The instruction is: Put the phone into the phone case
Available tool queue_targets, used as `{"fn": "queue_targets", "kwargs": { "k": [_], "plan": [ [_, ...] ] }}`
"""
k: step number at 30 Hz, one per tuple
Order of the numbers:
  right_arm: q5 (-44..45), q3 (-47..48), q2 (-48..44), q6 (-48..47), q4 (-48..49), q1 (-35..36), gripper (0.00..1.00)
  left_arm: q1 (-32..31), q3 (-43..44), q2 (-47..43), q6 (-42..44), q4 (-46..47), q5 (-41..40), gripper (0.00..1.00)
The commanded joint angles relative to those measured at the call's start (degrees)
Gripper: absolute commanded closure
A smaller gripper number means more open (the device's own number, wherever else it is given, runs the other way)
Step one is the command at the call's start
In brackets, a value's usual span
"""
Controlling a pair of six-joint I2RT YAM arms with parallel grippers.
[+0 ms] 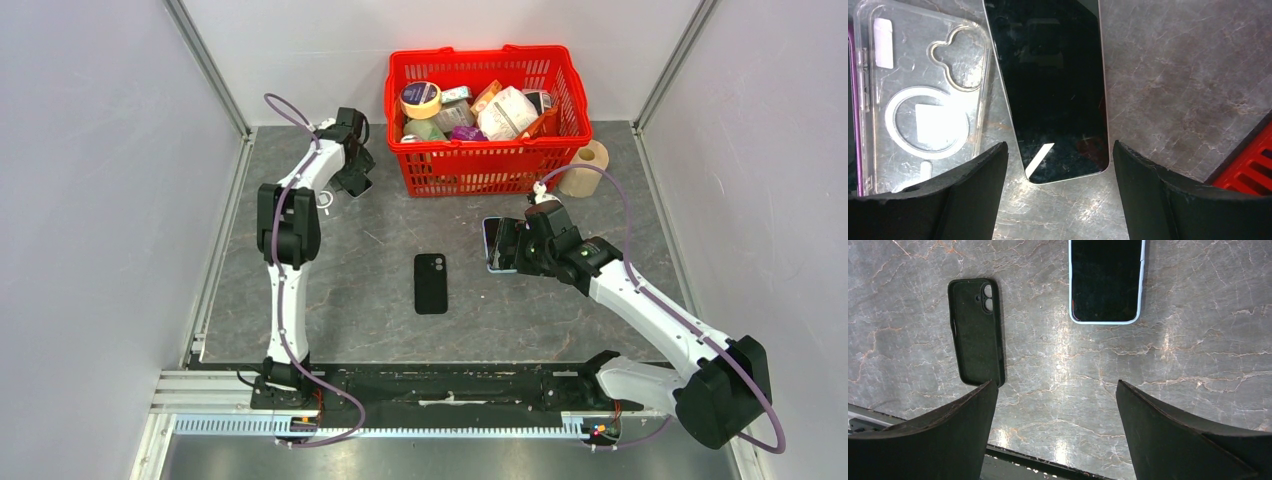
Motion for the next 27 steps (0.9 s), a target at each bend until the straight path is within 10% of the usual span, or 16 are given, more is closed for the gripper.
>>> {"fn": "queue_targets", "kwargs": {
  "k": [1,27],
  "plan": [
    [0.1,0.8,-1.0,-1.3,0.4,0.3,0.05,-0.1,4.5,2.1,-2.1,-1.2,-1.1,0.17],
    [-2.4,-0.1,-0.3,-2.0,1.5,0.3,0.04,-0.2,10.5,9.0,-0.2,-8.9,-4.2,0.23]
  ]
}}
